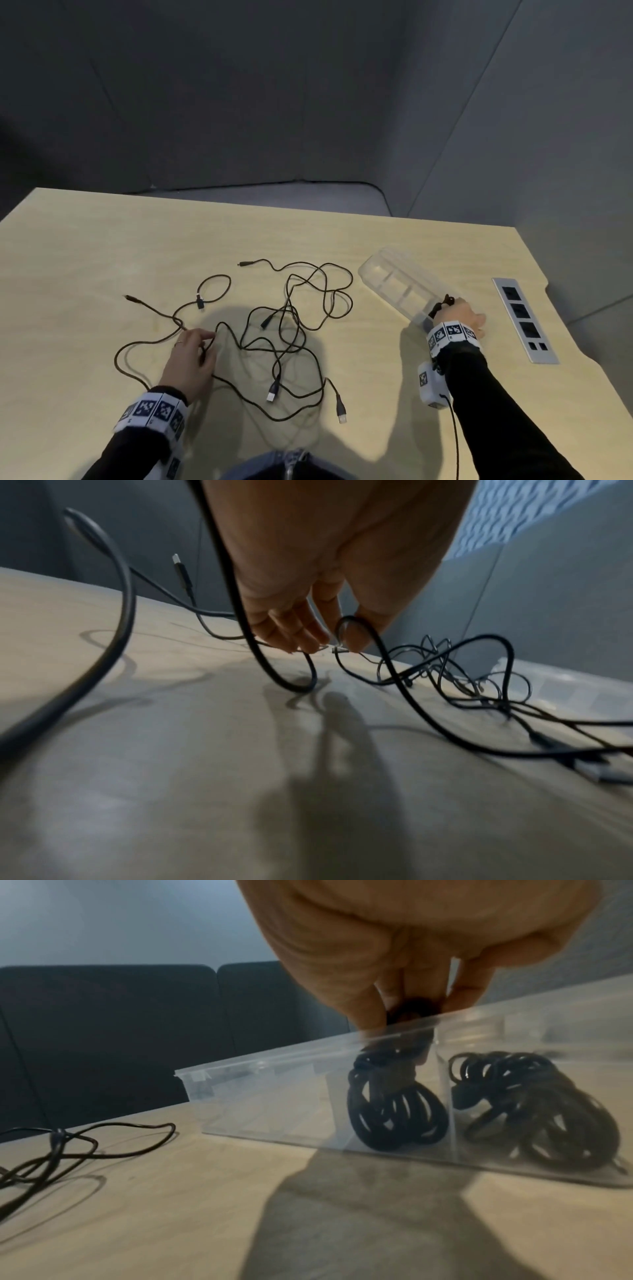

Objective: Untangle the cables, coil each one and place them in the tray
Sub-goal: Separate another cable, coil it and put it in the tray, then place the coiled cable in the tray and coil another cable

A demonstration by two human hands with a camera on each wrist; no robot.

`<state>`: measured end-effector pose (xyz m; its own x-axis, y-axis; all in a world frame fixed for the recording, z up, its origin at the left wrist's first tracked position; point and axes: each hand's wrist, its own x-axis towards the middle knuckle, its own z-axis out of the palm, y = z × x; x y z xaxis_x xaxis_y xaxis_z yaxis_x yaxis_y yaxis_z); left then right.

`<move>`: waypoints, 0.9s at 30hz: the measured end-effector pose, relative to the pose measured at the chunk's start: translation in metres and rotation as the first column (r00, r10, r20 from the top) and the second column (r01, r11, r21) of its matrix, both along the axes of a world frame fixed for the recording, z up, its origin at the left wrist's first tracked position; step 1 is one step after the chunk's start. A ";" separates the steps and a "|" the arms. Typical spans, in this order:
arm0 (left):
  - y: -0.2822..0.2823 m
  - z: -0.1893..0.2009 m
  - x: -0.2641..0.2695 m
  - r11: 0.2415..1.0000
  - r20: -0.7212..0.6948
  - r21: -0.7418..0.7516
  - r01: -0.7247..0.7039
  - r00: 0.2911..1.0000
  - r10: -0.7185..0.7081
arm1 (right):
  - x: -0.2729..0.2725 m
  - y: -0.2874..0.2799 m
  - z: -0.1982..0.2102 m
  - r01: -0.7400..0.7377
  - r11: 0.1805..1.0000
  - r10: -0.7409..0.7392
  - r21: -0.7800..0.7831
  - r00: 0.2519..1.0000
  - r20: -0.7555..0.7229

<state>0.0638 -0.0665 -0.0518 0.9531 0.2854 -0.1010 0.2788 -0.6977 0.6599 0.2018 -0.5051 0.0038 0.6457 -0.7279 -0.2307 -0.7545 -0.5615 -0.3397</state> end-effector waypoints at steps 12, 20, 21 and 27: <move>-0.071 0.044 0.021 0.914 0.238 0.241 0.327 0.893 -0.382 | -0.051 -0.005 0.002 -0.527 0.849 0.528 0.039 0.845 -0.084; -0.126 0.035 0.019 0.545 -0.132 0.294 0.785 0.598 -0.790 | -0.071 0.020 -0.018 -0.597 0.771 0.618 0.222 0.786 -0.035; -0.125 0.033 0.017 0.524 -0.162 0.301 0.797 0.584 -0.795 | -0.070 0.017 -0.030 -0.602 0.761 0.626 0.240 0.779 -0.032; -0.117 0.028 0.011 0.461 -0.197 0.342 0.819 0.542 -0.817 | -0.080 0.033 -0.024 -0.623 0.739 0.646 0.258 0.763 -0.008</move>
<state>0.0752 -0.1831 -0.0235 0.7692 -0.6122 -0.1830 -0.5448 -0.7781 0.3126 0.1219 -0.4724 -0.0207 0.9062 -0.0761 -0.4159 -0.2847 -0.8371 -0.4672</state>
